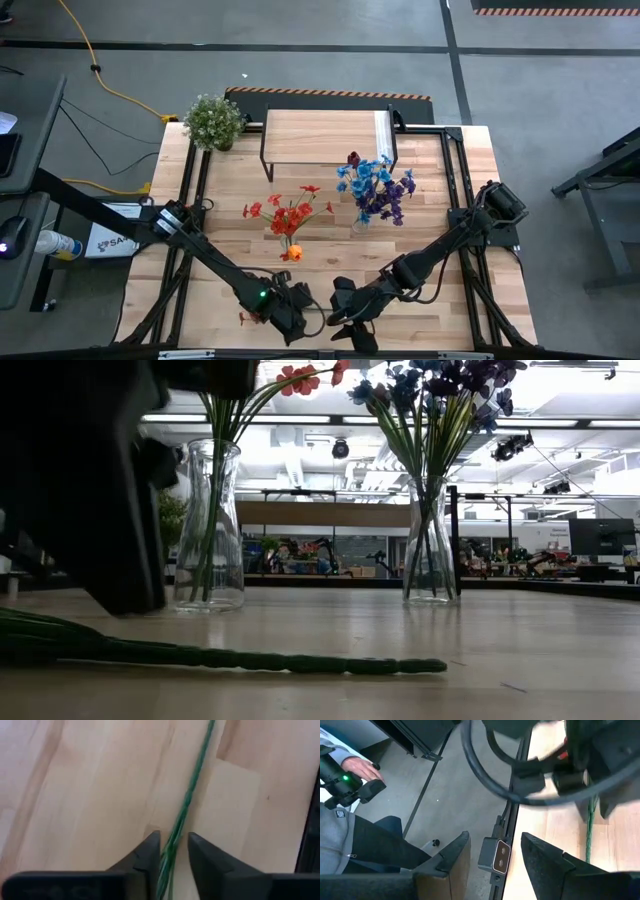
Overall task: Pick and place flowers into a vace then onto a shelf
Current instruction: Put the red flower into the left transparent vase
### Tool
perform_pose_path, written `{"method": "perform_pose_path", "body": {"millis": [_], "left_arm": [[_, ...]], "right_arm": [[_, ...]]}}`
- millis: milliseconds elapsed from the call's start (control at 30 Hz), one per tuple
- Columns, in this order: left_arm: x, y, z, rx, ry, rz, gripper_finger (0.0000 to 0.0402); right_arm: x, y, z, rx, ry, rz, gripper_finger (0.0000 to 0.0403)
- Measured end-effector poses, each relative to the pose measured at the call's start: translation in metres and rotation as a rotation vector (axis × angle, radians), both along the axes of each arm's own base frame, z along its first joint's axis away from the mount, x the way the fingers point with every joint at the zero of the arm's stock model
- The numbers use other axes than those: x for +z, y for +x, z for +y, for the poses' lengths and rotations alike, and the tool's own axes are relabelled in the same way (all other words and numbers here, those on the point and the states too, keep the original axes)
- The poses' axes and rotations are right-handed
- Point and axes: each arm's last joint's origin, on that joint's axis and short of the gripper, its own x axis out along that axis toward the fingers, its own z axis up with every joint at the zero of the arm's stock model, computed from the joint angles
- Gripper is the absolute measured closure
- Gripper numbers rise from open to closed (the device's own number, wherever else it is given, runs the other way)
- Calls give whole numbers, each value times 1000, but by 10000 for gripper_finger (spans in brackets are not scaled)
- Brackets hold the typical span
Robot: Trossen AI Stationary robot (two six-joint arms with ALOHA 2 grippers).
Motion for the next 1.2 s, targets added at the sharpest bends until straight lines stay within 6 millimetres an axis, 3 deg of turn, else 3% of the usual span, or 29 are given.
{"method": "perform_pose_path", "body": {"millis": [300,500,767,1200], "left_arm": [[-2,2,1,-50,-5,25,103],[-12,1,0,-75,-2,75,65],[-21,2,0,-85,43,83,115],[-31,3,1,-83,53,116,292]], "right_arm": [[0,0,0,11,4,5,237],[0,0,0,11,4,6,237],[0,-1,0,11,2,8,237],[0,0,0,9,1,8,237]]}}
